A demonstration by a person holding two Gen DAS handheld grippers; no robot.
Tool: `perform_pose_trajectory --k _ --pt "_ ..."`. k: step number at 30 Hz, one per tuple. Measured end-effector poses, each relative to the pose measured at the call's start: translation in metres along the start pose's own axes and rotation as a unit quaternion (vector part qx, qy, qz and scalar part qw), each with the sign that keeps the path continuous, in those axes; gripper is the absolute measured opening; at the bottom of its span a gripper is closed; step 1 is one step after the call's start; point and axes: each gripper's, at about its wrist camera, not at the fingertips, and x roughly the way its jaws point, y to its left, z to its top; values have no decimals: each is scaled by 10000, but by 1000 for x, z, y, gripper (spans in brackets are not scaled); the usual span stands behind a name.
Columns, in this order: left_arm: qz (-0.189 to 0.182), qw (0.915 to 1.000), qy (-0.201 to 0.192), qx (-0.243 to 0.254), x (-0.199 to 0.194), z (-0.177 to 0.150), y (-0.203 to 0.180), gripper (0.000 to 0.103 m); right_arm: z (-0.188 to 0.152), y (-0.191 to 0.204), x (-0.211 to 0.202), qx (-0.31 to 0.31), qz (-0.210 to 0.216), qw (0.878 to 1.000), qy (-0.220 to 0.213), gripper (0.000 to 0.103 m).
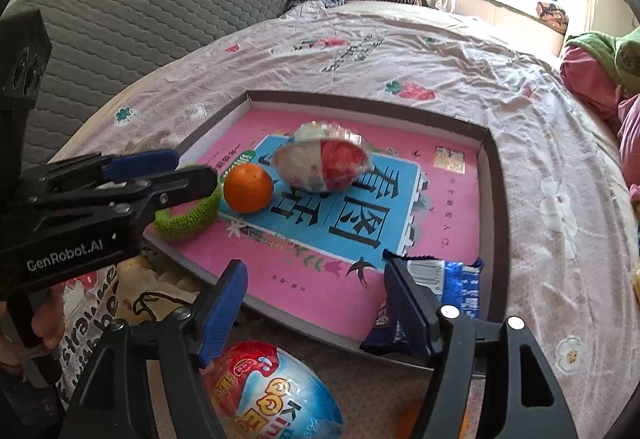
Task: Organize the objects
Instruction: 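Open the left tool to drop the orange while the right tool releases the red bag, then withdraw both open tools from the box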
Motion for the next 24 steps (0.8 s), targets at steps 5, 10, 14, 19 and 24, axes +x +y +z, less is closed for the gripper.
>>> perform_pose_trajectory --k 5,10,14,19,24 --pt "77 9999 -126 -64 -18 -2 0 51 4 -4 -15 13 -45 9998 -199 73" --pt "81 9995 -280 -138 -37 -8 -2 51 8 -4 -34 -6 -77 9990 -450 73" --pt "56 9992 -346 -183 -50 -12 -4 51 8 -3 -51 -109 -133 9977 -655 73" --pt "72 9986 -464 -252 -69 -19 -6 51 4 -2 -74 -228 -239 9949 -952 73" --pt "33 9980 -581 -226 -82 -24 -12 52 -7 -8 -93 -213 -416 9912 -1238 73"
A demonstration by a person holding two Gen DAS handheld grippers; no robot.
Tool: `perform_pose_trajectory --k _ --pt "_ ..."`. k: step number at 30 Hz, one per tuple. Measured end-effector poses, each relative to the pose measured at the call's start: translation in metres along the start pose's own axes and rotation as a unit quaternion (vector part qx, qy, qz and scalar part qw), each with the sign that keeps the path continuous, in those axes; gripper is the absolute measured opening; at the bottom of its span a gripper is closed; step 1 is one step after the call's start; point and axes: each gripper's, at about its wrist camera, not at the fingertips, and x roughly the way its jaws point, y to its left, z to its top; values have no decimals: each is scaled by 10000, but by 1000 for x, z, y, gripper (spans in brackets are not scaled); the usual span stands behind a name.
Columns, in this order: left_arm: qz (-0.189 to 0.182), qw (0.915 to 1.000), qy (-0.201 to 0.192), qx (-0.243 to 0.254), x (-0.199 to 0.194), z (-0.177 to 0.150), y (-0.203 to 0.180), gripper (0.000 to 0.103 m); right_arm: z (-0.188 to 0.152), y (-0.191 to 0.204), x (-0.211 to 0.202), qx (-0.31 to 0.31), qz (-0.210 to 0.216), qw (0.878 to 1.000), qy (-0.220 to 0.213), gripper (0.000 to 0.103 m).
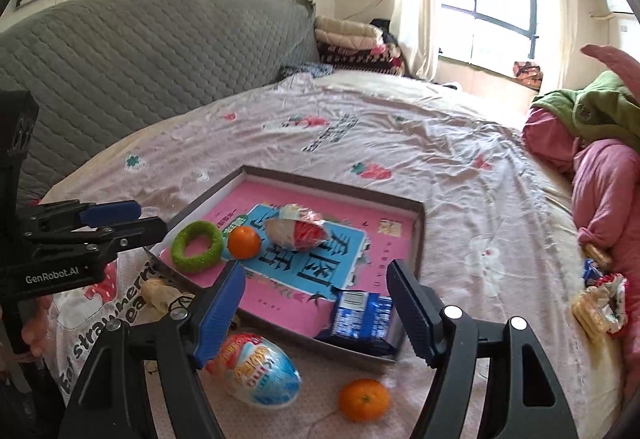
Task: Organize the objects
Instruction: 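Withdraw both open tools from the box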
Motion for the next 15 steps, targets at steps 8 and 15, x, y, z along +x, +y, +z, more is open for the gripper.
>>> perform_pose_trajectory --k 8,15 --pt "-64 9998 -163 25 -13 -3 -11 53 -7 -7 -16 189 -59 9995 -228 73" --pt "-40 9997 -226 -94 -19 -5 -11 61 -8 -2 -23 211 -86 9992 -336 73"
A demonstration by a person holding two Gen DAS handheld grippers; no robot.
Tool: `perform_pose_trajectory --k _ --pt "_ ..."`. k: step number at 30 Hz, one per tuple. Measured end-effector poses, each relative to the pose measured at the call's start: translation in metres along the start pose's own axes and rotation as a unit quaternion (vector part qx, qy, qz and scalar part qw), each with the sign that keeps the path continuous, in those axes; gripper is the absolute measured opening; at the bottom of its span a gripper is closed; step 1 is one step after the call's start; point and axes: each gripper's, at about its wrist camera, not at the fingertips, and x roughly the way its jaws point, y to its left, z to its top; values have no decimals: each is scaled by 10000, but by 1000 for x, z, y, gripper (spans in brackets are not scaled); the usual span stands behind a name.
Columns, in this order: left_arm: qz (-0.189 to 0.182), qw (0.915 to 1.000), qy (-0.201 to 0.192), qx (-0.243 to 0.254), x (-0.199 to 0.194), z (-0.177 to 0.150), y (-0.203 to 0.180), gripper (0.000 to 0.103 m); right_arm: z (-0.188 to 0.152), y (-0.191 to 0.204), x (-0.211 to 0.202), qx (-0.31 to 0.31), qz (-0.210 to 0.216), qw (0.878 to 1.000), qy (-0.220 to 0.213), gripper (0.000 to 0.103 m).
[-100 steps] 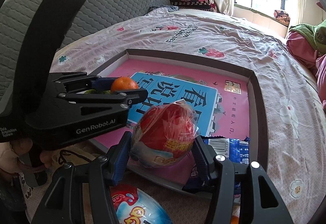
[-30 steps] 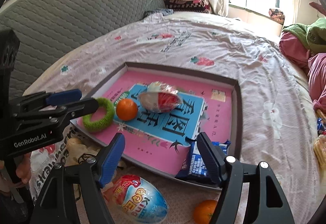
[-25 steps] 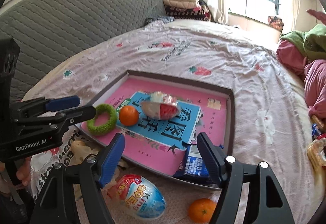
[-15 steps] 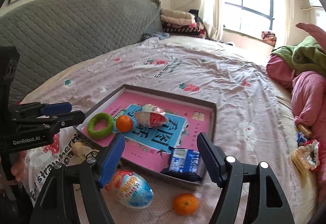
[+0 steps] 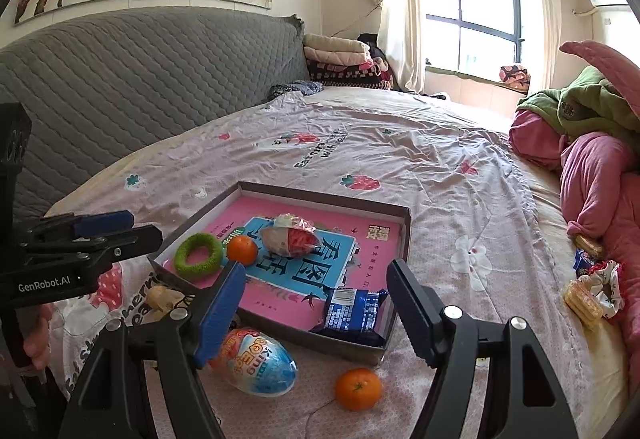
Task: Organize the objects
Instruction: 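Withdraw both open tools from the box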
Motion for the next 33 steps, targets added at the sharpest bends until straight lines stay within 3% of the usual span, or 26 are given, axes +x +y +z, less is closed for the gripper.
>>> perform_pose_trajectory --k 10,21,25,33 --pt "179 9997 -50 154 -1 -7 -7 66 -6 3 -5 254 186 9995 -46 73" --pt "203 9995 -159 200 -15 -7 -9 67 -5 5 -23 40 50 9992 -405 73" --pt "205 9994 -222 188 -21 -7 -9 67 -4 6 -31 -13 49 9982 -605 79" --pt "180 9991 -245 290 -29 -13 -14 72 -10 5 -34 -2 -16 9978 -662 79"
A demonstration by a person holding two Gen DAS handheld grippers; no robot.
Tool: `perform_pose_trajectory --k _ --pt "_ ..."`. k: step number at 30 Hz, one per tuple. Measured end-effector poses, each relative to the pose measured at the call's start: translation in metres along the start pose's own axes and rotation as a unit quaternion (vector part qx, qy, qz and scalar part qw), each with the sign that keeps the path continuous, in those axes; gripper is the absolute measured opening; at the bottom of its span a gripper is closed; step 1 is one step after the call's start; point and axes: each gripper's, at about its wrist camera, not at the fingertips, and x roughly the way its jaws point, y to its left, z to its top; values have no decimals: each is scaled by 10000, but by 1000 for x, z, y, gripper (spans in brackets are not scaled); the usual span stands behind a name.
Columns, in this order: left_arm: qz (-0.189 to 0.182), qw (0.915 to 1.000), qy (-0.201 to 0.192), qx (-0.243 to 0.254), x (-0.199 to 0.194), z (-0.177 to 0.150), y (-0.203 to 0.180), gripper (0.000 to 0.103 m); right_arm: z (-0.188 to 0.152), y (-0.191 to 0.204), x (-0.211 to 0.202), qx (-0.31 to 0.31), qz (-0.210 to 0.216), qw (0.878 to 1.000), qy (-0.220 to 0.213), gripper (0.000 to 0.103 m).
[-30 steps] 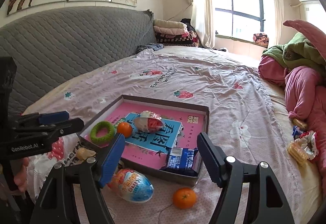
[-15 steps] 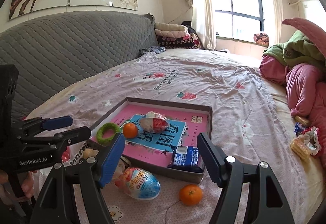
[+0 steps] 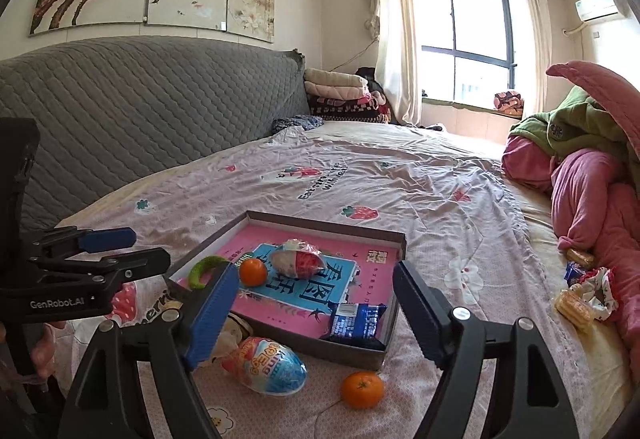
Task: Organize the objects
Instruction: 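Withdraw both open tools from the box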
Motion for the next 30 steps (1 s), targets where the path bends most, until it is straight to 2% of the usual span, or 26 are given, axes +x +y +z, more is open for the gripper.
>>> perform_pose_trajectory --k 13,20,30 --pt "20 10000 -37 24 -8 -10 -2 73 -8 1 -22 -189 -330 9982 -455 80" --pt "-24 10000 -31 57 -8 -16 -8 73 -13 4 -26 -210 -227 9985 -461 80" --pt "-134 9998 103 96 -5 -28 -13 73 -27 -3 -29 -3 -335 9989 -325 80"
